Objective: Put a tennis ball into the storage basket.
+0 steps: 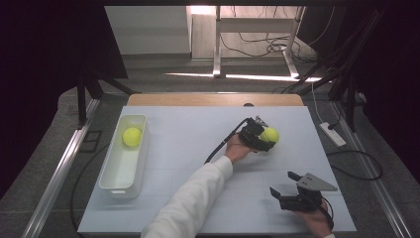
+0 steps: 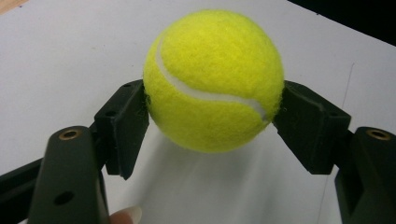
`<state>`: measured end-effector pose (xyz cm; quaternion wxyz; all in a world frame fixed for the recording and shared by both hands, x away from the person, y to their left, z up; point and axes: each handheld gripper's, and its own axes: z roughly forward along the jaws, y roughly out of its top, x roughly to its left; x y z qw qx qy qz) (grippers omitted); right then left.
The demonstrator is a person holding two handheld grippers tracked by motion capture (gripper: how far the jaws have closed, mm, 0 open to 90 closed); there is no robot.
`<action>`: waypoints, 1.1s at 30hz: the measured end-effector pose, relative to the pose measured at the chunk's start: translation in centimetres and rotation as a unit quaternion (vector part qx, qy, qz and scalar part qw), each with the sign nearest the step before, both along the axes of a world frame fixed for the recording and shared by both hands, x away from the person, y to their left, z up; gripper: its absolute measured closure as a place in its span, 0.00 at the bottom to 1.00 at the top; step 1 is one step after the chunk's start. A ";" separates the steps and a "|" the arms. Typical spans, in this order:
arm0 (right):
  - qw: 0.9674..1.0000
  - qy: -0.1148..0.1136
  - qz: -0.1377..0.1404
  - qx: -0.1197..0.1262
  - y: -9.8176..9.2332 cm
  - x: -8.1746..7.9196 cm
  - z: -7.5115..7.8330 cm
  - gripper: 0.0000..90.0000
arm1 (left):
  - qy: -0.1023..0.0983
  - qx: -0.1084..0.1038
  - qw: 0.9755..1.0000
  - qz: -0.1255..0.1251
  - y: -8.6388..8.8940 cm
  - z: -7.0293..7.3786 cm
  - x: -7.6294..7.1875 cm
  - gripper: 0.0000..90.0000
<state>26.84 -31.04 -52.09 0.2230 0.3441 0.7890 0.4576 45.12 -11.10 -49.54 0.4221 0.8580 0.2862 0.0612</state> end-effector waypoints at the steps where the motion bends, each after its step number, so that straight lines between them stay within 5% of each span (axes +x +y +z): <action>1: 1.000 0.000 0.001 0.001 0.0 0.0 0.0 0.11 | -0.001 -0.002 1.000 -0.001 0.1 0.1 -0.1 0.32; 33: 1.000 -0.004 -0.002 -0.008 0.3 0.0 0.0 0.11 | -0.019 -0.012 1.000 0.009 3.9 1.8 -2.5 0.32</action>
